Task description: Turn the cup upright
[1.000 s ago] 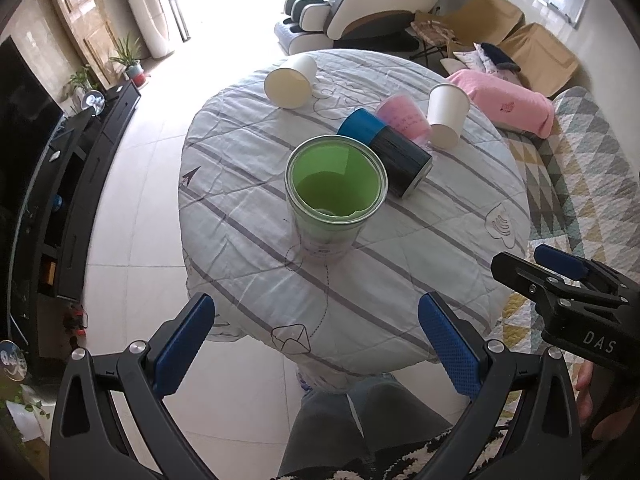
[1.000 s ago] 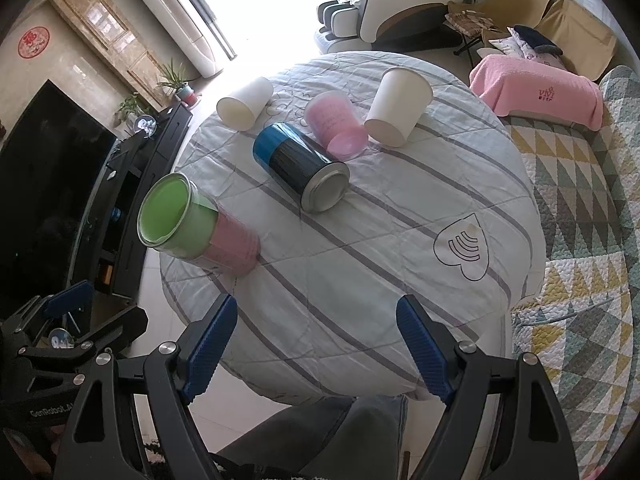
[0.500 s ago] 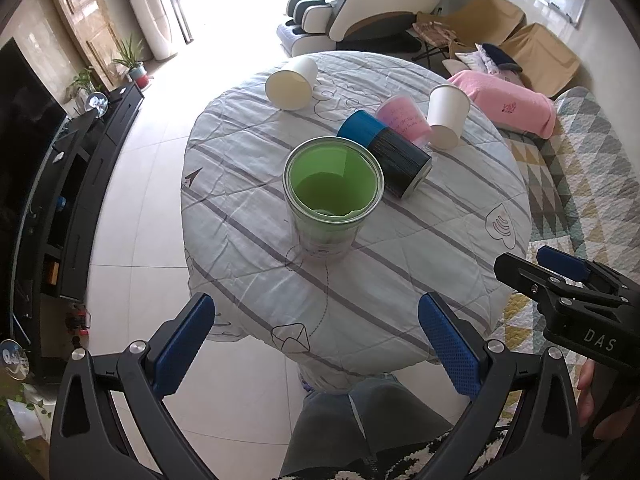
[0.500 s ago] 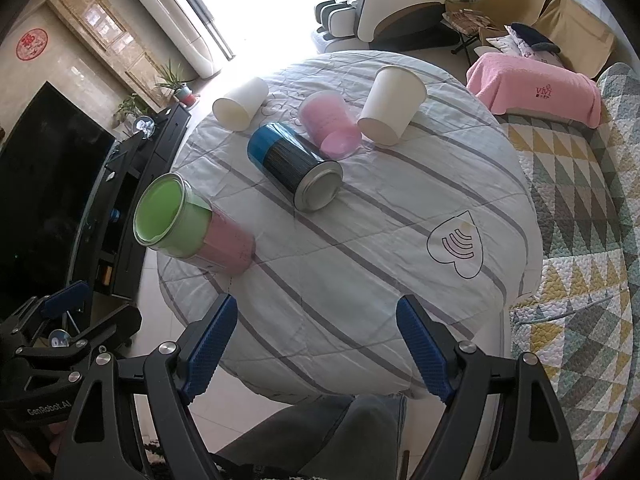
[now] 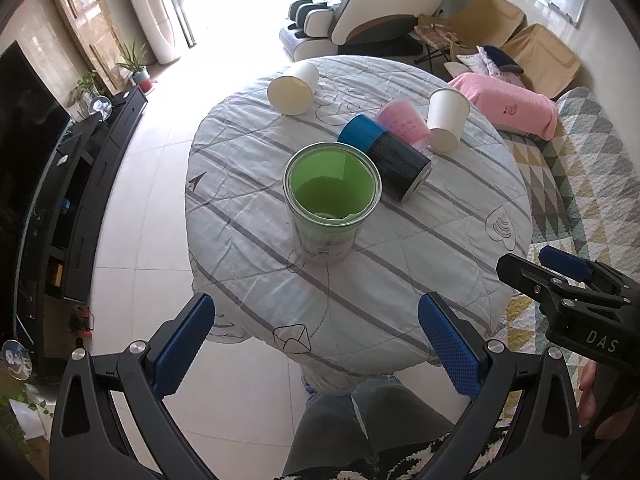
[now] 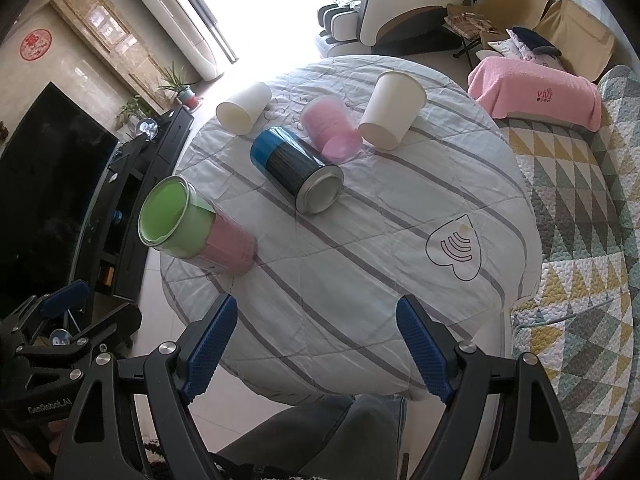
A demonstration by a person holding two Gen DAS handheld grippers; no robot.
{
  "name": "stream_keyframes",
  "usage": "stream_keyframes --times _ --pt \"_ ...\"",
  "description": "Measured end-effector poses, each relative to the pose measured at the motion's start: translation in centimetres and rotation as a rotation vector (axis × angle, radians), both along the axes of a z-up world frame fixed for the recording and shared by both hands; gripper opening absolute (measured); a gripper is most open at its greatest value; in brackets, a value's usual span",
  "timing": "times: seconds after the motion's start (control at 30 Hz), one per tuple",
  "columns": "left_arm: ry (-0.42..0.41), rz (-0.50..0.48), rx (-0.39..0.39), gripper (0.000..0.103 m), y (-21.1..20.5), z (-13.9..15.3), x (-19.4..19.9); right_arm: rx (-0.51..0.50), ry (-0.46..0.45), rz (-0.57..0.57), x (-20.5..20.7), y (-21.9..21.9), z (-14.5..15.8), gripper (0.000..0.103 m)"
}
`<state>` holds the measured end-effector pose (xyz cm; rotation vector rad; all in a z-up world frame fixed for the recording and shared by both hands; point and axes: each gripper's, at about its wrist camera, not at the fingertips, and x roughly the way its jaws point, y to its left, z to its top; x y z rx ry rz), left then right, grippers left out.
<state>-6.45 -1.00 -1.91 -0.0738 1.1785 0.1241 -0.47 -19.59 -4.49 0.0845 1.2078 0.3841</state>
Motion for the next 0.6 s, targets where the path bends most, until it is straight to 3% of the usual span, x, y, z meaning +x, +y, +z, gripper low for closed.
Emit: stream_keyframes --times 0.6 --pt "0.003 0.005 -0.011 0.103 -0.2 0.2 -0.12 -0.002 0.013 0.004 -0.01 -0.11 -0.24 0.083"
